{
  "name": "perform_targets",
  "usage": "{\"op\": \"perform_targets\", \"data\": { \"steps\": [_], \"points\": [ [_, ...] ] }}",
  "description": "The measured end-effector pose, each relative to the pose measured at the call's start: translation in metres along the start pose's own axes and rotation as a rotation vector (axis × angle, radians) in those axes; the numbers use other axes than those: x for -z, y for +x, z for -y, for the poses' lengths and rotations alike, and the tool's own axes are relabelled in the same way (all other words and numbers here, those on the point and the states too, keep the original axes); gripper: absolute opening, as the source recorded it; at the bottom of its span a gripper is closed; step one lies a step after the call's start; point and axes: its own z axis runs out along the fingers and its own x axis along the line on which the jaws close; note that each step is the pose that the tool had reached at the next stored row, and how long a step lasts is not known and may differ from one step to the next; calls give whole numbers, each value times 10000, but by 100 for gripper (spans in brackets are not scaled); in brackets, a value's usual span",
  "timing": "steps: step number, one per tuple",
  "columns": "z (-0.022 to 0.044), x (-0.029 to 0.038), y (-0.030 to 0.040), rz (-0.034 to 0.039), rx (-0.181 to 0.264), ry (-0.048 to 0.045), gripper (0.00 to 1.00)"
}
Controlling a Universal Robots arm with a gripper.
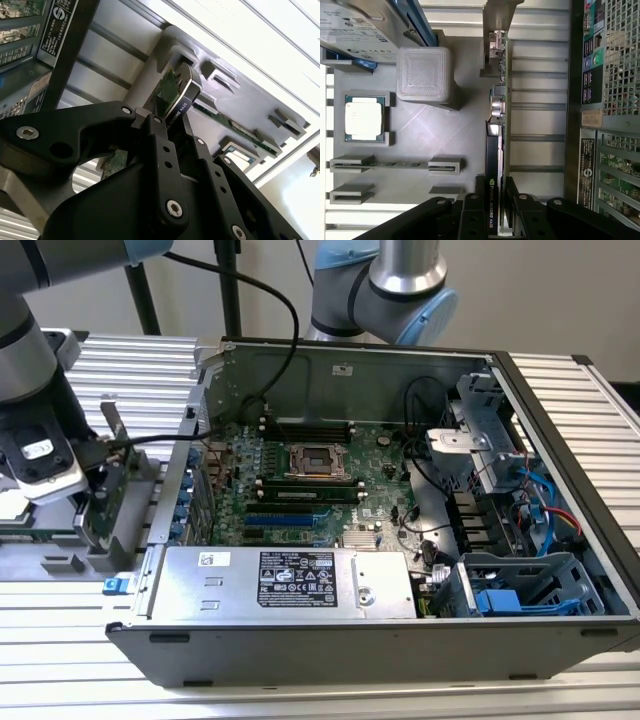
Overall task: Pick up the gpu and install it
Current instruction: 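Pick up the gpu and move the gpu toward the slot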
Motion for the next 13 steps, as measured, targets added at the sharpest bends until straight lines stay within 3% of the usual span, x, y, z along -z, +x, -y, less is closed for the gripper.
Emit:
{"op": "perform_targets", "data": {
  "steps": [13],
  "points": [
    [-3,65,-1,0,0,0,0]
  ]
}}
